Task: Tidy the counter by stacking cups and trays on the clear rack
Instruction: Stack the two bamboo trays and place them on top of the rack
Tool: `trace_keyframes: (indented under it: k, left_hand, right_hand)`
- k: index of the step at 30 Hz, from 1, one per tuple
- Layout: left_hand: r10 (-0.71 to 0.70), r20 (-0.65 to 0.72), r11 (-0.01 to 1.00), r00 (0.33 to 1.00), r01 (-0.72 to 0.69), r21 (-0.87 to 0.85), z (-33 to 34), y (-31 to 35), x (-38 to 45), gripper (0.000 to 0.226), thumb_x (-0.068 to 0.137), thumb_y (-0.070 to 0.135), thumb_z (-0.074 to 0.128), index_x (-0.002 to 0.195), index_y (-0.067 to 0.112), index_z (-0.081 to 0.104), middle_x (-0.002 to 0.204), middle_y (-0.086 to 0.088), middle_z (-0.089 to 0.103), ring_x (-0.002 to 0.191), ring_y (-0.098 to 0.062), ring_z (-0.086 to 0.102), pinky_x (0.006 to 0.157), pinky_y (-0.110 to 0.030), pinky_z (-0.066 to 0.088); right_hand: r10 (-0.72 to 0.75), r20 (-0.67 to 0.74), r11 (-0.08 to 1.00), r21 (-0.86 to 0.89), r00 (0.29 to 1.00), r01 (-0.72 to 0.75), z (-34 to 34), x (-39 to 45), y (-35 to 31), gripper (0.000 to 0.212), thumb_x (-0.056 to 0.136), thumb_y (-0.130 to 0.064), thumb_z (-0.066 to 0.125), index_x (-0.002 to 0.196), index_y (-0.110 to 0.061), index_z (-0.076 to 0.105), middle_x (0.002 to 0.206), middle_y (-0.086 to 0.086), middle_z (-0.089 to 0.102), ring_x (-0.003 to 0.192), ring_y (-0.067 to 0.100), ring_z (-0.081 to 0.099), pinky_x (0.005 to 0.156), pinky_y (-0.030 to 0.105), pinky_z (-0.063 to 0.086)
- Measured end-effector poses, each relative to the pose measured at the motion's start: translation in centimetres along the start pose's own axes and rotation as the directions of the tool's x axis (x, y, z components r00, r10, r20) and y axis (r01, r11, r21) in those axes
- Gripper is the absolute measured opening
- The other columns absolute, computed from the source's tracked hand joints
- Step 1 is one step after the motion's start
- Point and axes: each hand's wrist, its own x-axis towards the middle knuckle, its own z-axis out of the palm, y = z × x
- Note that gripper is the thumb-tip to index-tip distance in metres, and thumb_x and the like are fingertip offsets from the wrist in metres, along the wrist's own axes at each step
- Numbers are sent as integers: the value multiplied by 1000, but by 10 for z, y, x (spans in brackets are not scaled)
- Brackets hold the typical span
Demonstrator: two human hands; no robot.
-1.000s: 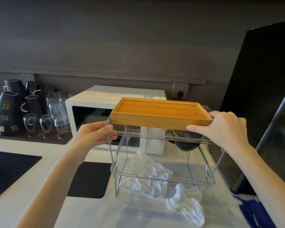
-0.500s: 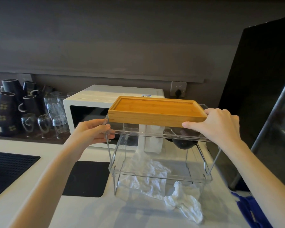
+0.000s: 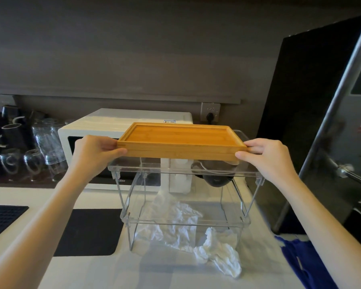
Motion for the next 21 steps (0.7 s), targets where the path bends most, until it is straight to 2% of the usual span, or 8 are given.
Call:
trace_keyframes:
  k: [5, 10, 12, 14, 17, 21]
  left_hand:
    - [-18, 1, 1000, 1000, 18, 17, -2, 0, 2, 37, 74, 21, 70, 103, 0, 66, 101, -20, 69, 83, -24, 58, 89, -43, 47]
    - [-63, 4, 997, 998, 62, 41, -3, 2, 2, 36, 74, 24, 70, 102, 3, 67, 103, -18, 69, 87, -22, 56, 87, -38, 44]
    - [-65, -25, 996, 998, 66, 52, -3, 5, -2, 36, 74, 24, 71, 104, 4, 66, 105, -17, 69, 90, -24, 59, 88, -37, 45]
    - [33, -111, 991, 993, -18, 132, -2, 9, -10, 37, 75, 23, 69, 106, 4, 64, 105, -17, 69, 94, -28, 62, 89, -40, 47]
    - [303, -198, 922, 932, -234, 307, 2, 21, -33, 24, 81, 23, 62, 99, 6, 65, 95, -14, 68, 81, -26, 62, 70, -36, 47]
    - [555, -54, 794, 830, -509, 332, 17, 29, -77, 22, 86, 24, 50, 85, 7, 64, 79, -10, 68, 68, -20, 60, 54, -30, 48]
  right_hand:
    - [-29, -20, 999, 15, 999, 29, 1, -1, 2, 34, 79, -22, 68, 109, -7, 66, 106, 9, 70, 88, 10, 56, 81, 26, 44]
    - [-4, 10, 998, -66, 1000, 5, -2, 0, 2, 38, 79, -28, 67, 112, -10, 64, 106, 8, 70, 91, 16, 61, 82, 31, 47]
    - [3, -45, 993, -121, 999, -8, -5, -3, 0, 38, 79, -31, 67, 111, -11, 63, 103, 8, 71, 91, 20, 63, 83, 36, 50]
    - [-37, -130, 989, -146, 991, 18, -7, -12, -5, 34, 81, -31, 65, 109, -13, 63, 97, 7, 71, 86, 17, 61, 81, 34, 49]
    - [-187, -157, 978, -120, 970, 169, -8, -32, -17, 24, 83, -27, 63, 103, -14, 66, 88, 2, 68, 83, 15, 57, 75, 31, 50]
    - [-354, 2, 935, -9, 935, 354, -1, -70, -29, 18, 83, -24, 60, 97, -15, 67, 85, -6, 64, 76, 10, 59, 67, 18, 48]
